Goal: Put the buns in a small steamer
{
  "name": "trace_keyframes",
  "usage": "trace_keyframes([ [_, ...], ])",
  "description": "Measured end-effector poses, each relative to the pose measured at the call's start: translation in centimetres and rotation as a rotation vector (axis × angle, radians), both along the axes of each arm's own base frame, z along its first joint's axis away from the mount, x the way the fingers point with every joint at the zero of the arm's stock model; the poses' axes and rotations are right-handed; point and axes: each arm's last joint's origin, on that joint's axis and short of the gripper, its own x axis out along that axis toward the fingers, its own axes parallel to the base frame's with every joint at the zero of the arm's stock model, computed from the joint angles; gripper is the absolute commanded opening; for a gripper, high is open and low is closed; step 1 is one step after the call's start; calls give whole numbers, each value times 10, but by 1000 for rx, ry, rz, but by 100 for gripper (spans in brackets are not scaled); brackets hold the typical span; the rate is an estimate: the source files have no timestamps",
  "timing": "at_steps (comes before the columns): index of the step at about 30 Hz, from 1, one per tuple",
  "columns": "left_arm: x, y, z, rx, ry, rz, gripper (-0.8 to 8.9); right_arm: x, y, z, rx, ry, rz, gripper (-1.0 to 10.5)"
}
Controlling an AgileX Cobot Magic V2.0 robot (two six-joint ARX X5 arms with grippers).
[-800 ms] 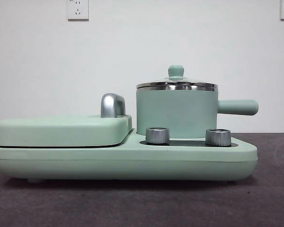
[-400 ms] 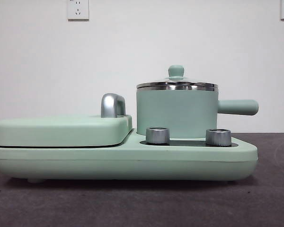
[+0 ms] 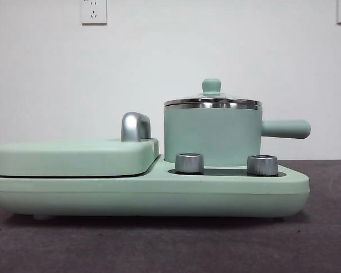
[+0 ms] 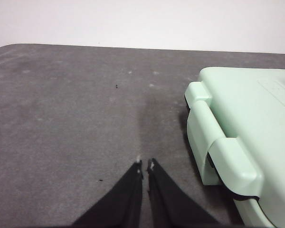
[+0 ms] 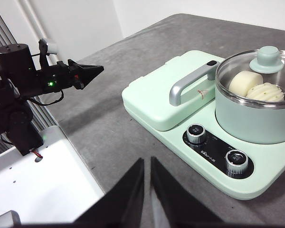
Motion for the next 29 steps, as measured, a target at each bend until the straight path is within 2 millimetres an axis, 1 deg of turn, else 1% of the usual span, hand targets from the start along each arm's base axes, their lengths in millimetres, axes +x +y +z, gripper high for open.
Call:
trace_keyframes([
  [4, 0, 0, 0, 0, 0, 0, 24, 1, -1, 0, 13, -3, -48, 20],
  [6, 0, 0, 0, 0, 0, 0, 24, 4, 0, -2, 32, -20, -107, 21],
  [9, 0, 0, 0, 0, 0, 0, 24, 16, 1, -15, 57, -59, -246, 20],
  [13, 0, 0, 0, 0, 0, 0, 24, 39, 0, -43, 96, -176, -427, 21],
  [17, 0, 0, 0, 0, 0, 0, 24, 60, -8, -77, 112, -291, -598, 20],
  [19, 0, 0, 0, 0, 0, 0, 24, 67, -12, -94, 95, -344, -677, 20],
  [23, 0, 0, 0, 0, 0, 0, 24, 75, -20, -127, 5, -366, -778, 20],
  [26, 0, 0, 0, 0, 0, 0, 24, 78, -23, -143, -65, -360, -841, 20],
  [29, 0, 0, 0, 0, 0, 0, 24, 80, -24, -152, -98, -358, -885, 20],
])
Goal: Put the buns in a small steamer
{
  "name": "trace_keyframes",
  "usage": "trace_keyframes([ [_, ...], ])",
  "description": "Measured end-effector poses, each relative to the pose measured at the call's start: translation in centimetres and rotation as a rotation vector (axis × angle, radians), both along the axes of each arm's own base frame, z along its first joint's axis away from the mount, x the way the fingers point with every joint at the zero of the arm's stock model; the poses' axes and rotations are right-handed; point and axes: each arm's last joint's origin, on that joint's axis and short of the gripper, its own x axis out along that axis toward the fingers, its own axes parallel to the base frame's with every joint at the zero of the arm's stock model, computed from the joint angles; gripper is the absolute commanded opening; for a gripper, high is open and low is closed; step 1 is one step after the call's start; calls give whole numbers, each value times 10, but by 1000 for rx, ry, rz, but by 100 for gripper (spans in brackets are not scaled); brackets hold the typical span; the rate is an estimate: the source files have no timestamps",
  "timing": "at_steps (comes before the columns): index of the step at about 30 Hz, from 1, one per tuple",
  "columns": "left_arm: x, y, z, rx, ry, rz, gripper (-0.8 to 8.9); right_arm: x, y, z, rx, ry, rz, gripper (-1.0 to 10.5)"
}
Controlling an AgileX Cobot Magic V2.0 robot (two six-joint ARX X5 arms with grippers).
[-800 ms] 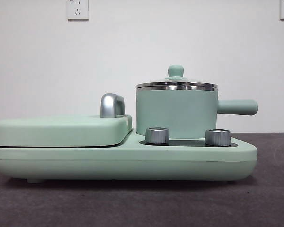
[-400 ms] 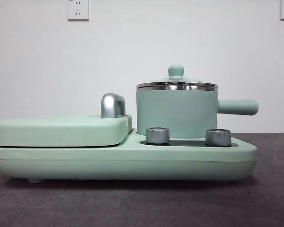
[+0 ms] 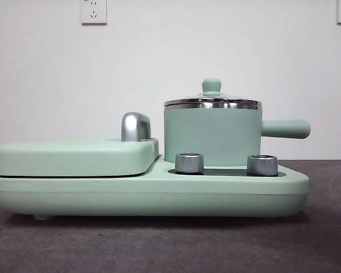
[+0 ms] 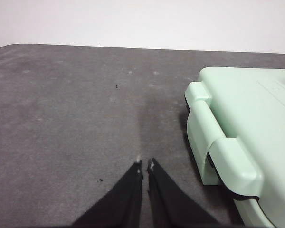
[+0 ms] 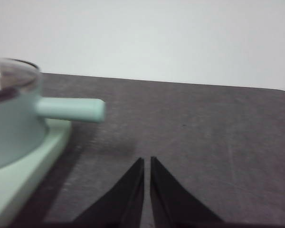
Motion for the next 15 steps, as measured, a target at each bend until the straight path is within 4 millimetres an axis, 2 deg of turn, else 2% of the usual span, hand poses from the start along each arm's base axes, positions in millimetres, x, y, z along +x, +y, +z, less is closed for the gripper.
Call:
trace_keyframes([
  [9, 0, 0, 0, 0, 0, 0, 24, 0, -1, -16, -2, 119, -34, 20],
  [15, 0, 0, 0, 0, 0, 0, 24, 0, -1, -16, 2, 121, -38, 20],
])
